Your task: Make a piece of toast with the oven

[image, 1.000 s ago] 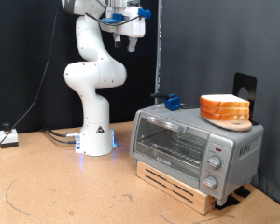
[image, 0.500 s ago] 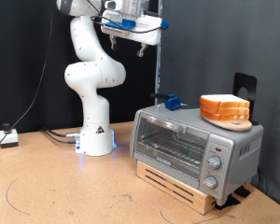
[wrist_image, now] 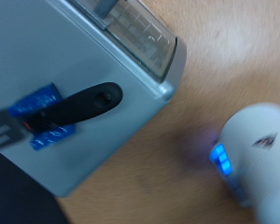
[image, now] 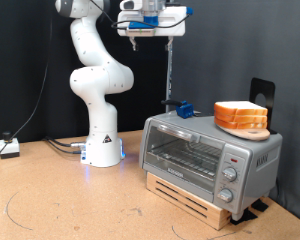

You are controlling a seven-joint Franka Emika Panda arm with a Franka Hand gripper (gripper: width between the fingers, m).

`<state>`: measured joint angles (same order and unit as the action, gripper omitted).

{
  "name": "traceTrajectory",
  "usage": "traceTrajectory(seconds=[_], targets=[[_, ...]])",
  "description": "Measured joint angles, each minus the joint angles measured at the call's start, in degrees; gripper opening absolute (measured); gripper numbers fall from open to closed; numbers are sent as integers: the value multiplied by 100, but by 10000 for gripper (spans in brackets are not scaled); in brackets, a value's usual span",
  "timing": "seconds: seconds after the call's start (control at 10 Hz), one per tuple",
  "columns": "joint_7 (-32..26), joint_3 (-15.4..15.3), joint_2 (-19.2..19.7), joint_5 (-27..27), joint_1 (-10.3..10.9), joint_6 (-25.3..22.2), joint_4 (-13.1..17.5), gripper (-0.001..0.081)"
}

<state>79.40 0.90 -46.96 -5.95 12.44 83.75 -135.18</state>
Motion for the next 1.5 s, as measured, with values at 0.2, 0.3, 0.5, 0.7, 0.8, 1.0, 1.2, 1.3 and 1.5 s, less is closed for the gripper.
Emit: traceTrajectory(seconds=[0.2, 0.3, 0.5, 0.7, 0.8, 1.0, 1.2, 1.3, 1.5], targets=[[-299, 46, 73, 73, 69, 21, 8, 804], [-638, 112, 58, -87, 119, 17, -8, 804], [-2014, 415, -50, 34, 300, 370, -189, 804], [-2934, 498, -176, 650, 311, 1216, -565, 804], [-2790, 503, -163, 529, 302, 1105, -549, 804], [-3306, 646, -41, 218, 406, 798, -429, 804], [-3806, 772, 307, 387, 515, 852, -370, 804], [-3733, 659, 539, 521, 474, 978, -347, 804], [-4084, 752, 481, 235, 520, 1099, -386, 804]])
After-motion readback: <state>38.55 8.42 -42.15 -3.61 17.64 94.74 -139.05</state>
